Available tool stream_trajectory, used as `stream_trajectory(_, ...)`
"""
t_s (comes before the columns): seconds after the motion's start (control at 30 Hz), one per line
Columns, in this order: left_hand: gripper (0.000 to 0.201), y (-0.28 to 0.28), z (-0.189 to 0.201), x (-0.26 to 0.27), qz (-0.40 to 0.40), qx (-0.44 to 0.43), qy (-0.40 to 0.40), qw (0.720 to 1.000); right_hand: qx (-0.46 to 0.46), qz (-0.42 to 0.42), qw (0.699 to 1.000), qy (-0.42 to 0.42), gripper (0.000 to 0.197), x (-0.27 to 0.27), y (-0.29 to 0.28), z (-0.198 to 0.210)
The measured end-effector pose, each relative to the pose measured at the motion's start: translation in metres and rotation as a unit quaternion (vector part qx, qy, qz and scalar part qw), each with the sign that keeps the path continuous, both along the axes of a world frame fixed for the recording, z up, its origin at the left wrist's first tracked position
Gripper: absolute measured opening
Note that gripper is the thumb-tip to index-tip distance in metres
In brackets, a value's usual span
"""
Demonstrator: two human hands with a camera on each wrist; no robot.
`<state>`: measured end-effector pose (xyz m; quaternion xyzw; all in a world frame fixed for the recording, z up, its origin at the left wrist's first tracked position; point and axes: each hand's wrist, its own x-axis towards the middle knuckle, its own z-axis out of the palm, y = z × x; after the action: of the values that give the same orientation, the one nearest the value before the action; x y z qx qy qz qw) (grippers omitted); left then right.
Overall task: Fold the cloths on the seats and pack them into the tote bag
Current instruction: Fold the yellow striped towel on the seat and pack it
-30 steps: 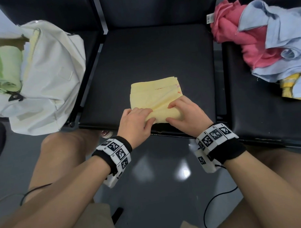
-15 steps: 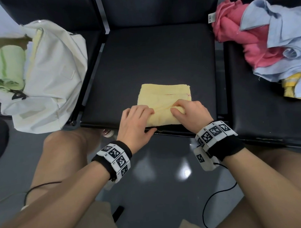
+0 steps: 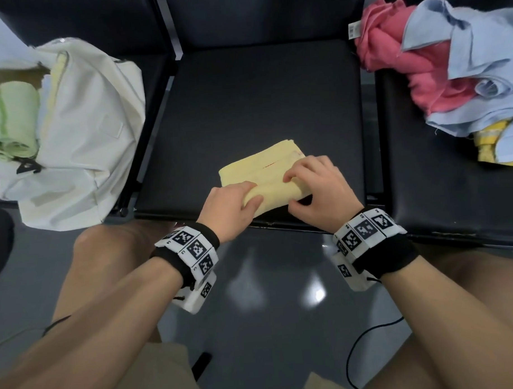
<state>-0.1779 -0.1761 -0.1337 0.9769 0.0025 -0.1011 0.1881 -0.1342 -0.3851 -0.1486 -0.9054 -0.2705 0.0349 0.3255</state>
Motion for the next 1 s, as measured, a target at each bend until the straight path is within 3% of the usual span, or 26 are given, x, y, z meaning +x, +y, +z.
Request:
stream_trajectory(0.17,0.042,-0.001,0.002,0.000,0.014,-0.013,0.015,1.000,-0.030,-0.002,1.000,-0.005,0.036,0.002,0.000,-0.006)
stream_trajectory(0.27,0.035,-0.002,0.001,-0.005,0.004,-0.030,-0.053,0.998,-0.025,-0.011,1.000,-0.001,0.031,0.004,0.001,-0.008)
stream_trajectory(0.4,0.032,-0.004,-0.002,-0.014,-0.043,0.039,-0.185,0.981,-0.030,-0.022,0.999,0.016,0.030,0.005,0.003,-0.007)
stream_trajectory(0.47,0.034,-0.004,-0.004,-0.016,-0.054,0.054,-0.214,0.974,-0.040,-0.024,0.998,0.031,0.031,0.005,0.004,-0.006)
stream_trajectory(0.67,0.051,-0.002,-0.009,-0.015,-0.076,0.077,-0.183,0.977,-0.073,-0.016,0.993,0.093,0.034,0.007,0.005,0.004)
stream_trajectory(0.77,0.049,-0.004,-0.012,-0.011,-0.079,0.088,-0.162,0.980,-0.069,-0.029,0.991,0.111,0.035,0.006,0.007,0.005)
stream_trajectory(0.87,0.043,-0.007,-0.015,-0.008,-0.069,0.082,-0.159,0.981,-0.040,-0.041,0.997,0.058,0.044,0.001,0.006,0.002)
stream_trajectory(1.0,0.041,-0.006,-0.012,-0.006,-0.057,0.073,-0.129,0.987,-0.021,-0.044,0.999,-0.002,0.037,0.001,0.003,0.001)
